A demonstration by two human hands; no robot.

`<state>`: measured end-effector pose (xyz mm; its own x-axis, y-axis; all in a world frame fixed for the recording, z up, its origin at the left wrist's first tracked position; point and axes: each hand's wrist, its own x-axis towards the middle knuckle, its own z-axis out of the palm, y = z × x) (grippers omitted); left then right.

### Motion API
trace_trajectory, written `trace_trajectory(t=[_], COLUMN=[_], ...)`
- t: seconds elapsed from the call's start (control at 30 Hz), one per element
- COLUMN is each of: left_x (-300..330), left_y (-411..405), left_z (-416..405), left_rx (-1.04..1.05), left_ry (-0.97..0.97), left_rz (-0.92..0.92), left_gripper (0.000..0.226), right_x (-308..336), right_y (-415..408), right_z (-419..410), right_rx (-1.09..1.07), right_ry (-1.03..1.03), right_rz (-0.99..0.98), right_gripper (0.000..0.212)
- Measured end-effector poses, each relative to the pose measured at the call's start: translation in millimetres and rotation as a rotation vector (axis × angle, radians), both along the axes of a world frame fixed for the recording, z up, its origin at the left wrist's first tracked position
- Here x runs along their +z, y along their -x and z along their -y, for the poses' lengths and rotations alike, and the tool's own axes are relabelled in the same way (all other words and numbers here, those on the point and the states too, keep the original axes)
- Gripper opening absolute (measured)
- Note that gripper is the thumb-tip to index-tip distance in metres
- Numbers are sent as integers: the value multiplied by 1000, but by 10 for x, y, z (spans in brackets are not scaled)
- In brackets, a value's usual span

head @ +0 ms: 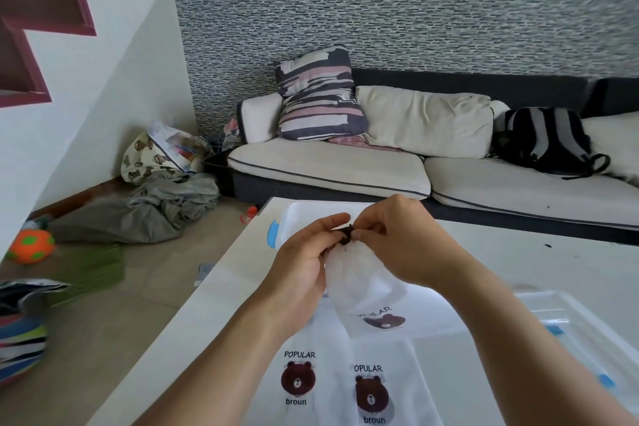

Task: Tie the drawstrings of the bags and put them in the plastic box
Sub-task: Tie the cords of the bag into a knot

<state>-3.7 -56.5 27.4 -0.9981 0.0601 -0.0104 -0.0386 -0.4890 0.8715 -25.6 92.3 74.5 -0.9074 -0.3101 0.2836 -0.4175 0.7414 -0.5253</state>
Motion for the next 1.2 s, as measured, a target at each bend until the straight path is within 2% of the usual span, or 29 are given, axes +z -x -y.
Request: trace_trajectory(t=[0.13, 0.3, 0.5, 0.6, 0.77, 0.97, 1.1, 1.2], left_x=[-43, -34, -31, -14, 14, -16, 5, 27], left_y=[-7, -14, 3, -2, -23, 4, -52, -95], left_z=[20, 46, 78, 84, 50, 67, 104, 133], left_rx=[54, 41, -36, -40, 68, 279, 297, 234], left_ry=[186, 113, -57, -78, 22, 240, 354, 381], left_rz=[-65, -67, 19, 25, 16, -185, -391, -479], left_gripper=[18, 23, 27, 28, 10, 8, 7, 22], right_x=[-23, -33, -38, -34, -85, -127, -119, -106], right_y=[9, 32, 41, 61, 87, 78, 52, 65], right_z=[7, 19, 24, 13, -6, -39, -68, -80], right_rx=[13, -14, 24, 17, 19, 185, 289, 311], right_ry=[0, 90, 140, 185, 275, 496, 755, 796], right_rz=[-2, -25, 19, 107, 304, 504, 672, 692], right_gripper=[13, 6, 13, 15, 23, 23, 22, 26])
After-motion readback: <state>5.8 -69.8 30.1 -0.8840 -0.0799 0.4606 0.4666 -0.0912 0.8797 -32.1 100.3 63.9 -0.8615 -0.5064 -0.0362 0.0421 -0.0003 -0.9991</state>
